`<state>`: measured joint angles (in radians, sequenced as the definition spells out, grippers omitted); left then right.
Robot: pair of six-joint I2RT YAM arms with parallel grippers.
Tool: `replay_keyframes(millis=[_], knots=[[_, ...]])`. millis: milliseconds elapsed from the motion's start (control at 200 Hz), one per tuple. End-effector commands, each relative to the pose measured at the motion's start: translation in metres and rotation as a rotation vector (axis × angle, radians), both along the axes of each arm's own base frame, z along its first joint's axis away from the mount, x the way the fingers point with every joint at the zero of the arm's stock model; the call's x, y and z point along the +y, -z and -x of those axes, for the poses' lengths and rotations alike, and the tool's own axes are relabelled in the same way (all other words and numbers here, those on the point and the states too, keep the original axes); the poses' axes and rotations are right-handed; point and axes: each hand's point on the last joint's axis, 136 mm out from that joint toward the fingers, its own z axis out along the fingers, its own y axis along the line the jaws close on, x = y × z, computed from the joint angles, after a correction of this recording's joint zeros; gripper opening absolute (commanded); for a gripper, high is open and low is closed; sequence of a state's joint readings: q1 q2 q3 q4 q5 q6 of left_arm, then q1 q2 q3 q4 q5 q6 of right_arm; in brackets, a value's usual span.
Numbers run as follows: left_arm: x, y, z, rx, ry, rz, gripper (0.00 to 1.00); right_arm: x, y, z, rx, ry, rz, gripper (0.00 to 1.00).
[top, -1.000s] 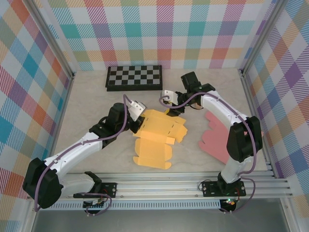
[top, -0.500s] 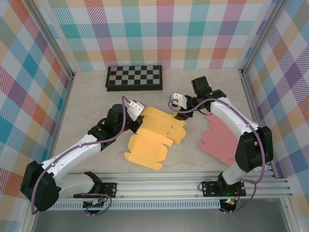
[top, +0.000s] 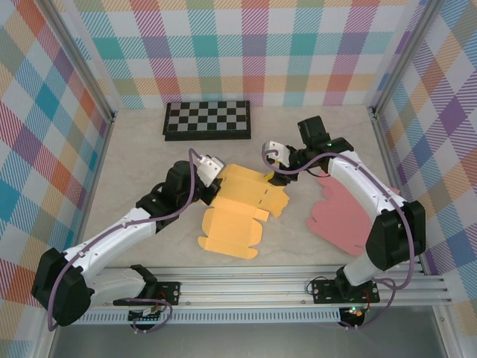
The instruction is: Fold the paper box
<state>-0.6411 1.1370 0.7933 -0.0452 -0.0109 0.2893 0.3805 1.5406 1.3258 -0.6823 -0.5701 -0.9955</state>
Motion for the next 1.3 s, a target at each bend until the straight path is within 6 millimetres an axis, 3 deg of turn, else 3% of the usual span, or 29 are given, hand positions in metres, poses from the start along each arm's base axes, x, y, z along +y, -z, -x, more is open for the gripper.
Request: replay_keyframes(millis=[0, 280, 375, 455, 670, 965, 1065, 1145, 1220, 1295], knots=[[-0.005, -0.016, 0.002, -0.064, 0.015, 0.034, 0.0, 0.004, -0.004, 0.004, 0.008, -0.023, -0.022, 0.56], [-0.006, -0.018, 0.003, -0.066, 0.019, 0.044, 0.0, 0.016, 0.022, -0.001, 0.08, -0.049, 0.047, 0.52], [-0.006, -0.018, 0.003, -0.066, 0.018, 0.047, 0.0, 0.018, 0.03, 0.0, 0.093, -0.051, 0.06, 0.46], [-0.005, -0.018, 0.003, -0.066, 0.016, 0.045, 0.0, 0.019, 0.029, 0.002, 0.106, -0.054, 0.056, 0.4], [0.0, -0.015, -0.001, -0.075, -0.016, 0.02, 0.0, 0.01, 0.025, 0.006, 0.083, -0.046, 0.086, 0.38], [-0.001, -0.018, -0.002, -0.079, -0.017, 0.032, 0.0, 0.007, 0.019, 0.006, 0.067, -0.039, 0.076, 0.26], [0.0, -0.017, -0.002, -0.074, -0.024, 0.032, 0.0, 0.007, 0.018, 0.006, 0.062, -0.035, 0.082, 0.16], [0.002, -0.019, -0.005, -0.066, -0.053, 0.046, 0.0, 0.006, 0.016, 0.002, 0.045, -0.019, 0.093, 0.02], [0.009, -0.029, -0.011, -0.042, -0.129, 0.084, 0.12, 0.003, 0.017, -0.002, 0.026, 0.005, 0.115, 0.0], [0.019, -0.039, -0.015, -0.016, -0.225, 0.135, 0.3, -0.002, 0.017, -0.008, -0.021, 0.041, 0.134, 0.0]])
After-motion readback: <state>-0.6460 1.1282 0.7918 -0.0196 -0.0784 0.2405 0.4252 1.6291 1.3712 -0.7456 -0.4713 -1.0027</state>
